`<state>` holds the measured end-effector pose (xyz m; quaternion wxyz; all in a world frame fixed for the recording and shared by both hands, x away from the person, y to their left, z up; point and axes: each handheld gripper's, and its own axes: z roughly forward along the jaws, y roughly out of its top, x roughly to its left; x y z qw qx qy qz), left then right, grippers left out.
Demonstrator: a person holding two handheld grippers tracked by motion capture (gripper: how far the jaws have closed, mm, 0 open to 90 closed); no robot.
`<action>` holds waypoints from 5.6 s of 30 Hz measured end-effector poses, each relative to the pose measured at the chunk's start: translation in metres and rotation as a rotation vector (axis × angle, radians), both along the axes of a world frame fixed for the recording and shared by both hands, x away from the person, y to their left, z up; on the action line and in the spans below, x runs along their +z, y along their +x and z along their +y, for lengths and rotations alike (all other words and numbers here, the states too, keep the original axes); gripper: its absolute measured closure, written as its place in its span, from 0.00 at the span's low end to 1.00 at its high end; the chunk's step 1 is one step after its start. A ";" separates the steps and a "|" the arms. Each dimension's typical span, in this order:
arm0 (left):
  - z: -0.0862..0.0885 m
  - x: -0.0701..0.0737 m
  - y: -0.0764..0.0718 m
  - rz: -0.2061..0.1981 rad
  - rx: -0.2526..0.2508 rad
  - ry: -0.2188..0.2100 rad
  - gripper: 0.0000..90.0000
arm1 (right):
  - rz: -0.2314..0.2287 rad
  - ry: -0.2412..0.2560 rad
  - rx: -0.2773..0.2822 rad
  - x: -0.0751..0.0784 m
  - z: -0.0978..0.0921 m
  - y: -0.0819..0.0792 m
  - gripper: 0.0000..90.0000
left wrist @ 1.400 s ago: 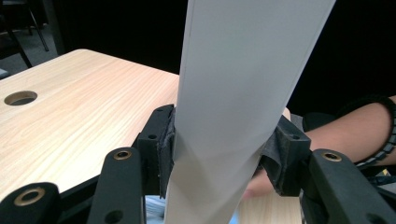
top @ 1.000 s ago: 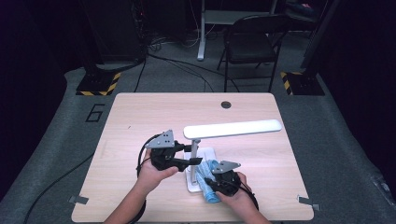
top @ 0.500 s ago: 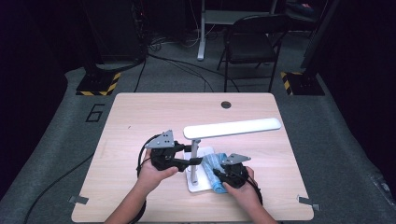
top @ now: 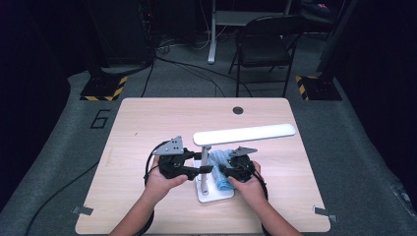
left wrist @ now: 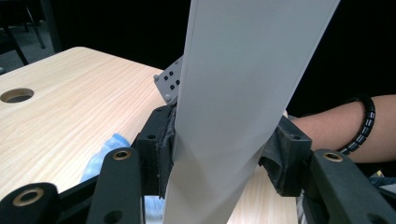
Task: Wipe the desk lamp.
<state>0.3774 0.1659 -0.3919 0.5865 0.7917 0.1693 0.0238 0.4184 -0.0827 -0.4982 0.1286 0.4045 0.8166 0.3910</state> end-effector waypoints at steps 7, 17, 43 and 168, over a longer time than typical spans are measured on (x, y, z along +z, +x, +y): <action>0.009 0.000 0.004 0.011 0.017 -0.001 0.53 | -0.073 -0.041 0.043 -0.008 0.015 -0.003 0.66; 0.025 0.001 0.010 0.000 0.065 0.014 0.53 | -0.089 -0.075 0.042 -0.008 0.016 -0.009 0.69; 0.026 -0.010 0.017 -0.029 0.283 0.141 0.61 | -0.122 -0.056 0.039 -0.012 0.027 -0.020 0.69; 0.020 0.002 0.001 -0.100 0.140 0.044 0.83 | -0.132 -0.078 -0.121 -0.009 -0.019 -0.005 0.78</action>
